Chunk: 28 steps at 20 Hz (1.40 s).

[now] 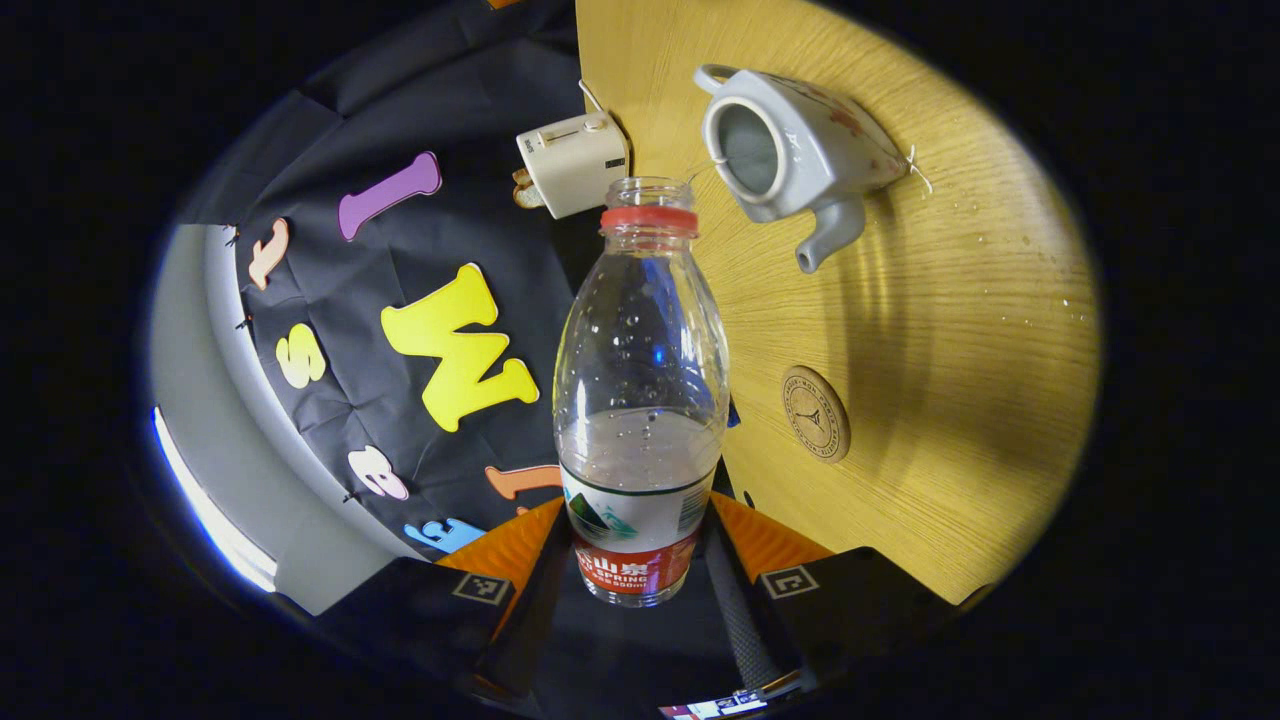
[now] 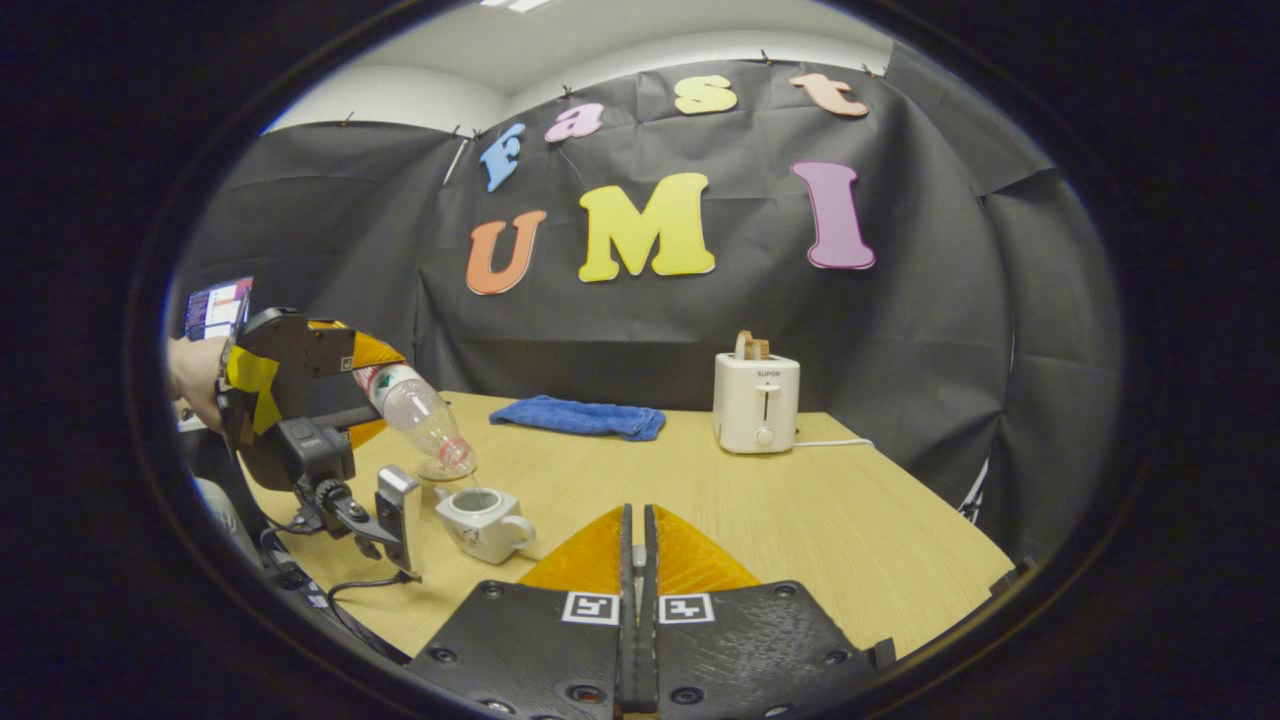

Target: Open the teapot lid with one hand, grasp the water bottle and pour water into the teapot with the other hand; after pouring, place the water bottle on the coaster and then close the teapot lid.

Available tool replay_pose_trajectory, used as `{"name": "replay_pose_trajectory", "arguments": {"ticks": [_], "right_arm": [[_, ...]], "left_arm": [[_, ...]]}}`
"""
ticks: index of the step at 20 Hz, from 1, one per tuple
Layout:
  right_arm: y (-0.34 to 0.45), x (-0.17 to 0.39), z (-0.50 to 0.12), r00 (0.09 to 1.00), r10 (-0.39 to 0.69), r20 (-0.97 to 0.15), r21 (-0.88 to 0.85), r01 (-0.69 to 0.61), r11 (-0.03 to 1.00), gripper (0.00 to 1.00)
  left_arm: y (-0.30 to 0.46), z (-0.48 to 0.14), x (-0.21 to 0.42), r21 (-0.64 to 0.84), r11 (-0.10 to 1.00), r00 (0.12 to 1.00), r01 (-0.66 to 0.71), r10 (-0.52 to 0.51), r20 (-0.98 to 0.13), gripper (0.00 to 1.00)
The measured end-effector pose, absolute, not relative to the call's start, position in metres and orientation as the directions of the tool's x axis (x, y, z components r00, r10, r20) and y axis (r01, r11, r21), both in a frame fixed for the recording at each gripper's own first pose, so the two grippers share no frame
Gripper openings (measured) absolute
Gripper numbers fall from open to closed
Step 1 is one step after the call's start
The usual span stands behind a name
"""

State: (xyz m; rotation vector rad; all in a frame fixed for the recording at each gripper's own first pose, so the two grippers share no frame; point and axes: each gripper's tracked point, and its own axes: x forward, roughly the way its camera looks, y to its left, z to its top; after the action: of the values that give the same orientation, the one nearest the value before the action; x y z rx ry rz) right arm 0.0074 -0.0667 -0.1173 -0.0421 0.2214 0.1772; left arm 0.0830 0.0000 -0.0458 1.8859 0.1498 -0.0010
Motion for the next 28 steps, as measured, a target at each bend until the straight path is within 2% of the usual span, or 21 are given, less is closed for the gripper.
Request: {"name": "replay_pose_trajectory", "arguments": {"ticks": [7,8,10,28], "right_arm": [[-0.067,0.006,-0.116,0.961,0.171,-0.219,-0.023,-0.18,0.983,0.0],[-0.068,0.005,-0.116,0.961,0.171,-0.218,-0.022,-0.181,0.983,0.0],[-0.068,0.005,-0.116,0.961,0.17,-0.217,-0.023,-0.18,0.983,0.0],[-0.071,0.001,-0.116,0.963,0.172,-0.209,-0.01,-0.178,0.984,0.0]], "left_arm": [[-0.005,-0.037,0.081,0.932,-0.353,0.994,0.083,0.093,-0.054,0.75],[-0.006,-0.035,0.081,0.929,-0.361,0.995,0.081,0.09,-0.052,0.8],[-0.009,-0.032,0.08,0.923,-0.376,0.995,0.075,0.085,-0.046,0.75],[-0.01,-0.021,0.084,0.878,-0.479,0.997,0.023,0.071,0.012,0.75]]}}
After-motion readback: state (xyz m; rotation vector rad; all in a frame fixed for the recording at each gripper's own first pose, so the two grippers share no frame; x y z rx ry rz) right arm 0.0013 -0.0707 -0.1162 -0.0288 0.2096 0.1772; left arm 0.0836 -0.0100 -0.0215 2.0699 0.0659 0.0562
